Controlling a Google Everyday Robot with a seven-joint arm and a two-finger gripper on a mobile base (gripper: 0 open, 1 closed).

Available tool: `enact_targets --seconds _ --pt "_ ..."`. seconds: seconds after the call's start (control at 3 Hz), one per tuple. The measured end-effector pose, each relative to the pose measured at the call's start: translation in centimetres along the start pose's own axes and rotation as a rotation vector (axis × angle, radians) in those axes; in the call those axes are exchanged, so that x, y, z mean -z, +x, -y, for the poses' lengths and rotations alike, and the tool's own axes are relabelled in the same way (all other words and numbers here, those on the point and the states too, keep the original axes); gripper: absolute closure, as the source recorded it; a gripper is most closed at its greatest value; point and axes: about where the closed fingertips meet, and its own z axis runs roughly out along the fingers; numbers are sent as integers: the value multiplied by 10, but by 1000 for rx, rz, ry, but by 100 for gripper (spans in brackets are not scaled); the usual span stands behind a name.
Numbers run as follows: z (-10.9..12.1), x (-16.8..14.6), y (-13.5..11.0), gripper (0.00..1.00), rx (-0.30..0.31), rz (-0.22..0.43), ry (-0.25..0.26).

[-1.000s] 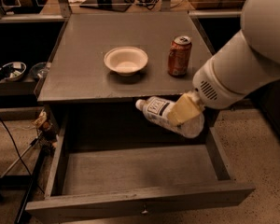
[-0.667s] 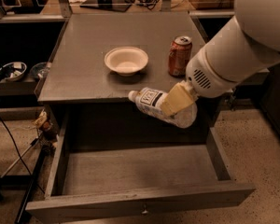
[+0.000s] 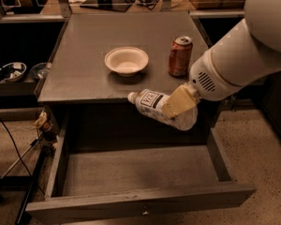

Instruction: Pick blue plastic bottle from top drawer and place on counter

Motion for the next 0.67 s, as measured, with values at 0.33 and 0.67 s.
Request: enact_targets --seconds 0.33,0.67 --pt "1 -1 -15 100 22 14 -10" --pt "-4 1 -47 100 70 36 -28"
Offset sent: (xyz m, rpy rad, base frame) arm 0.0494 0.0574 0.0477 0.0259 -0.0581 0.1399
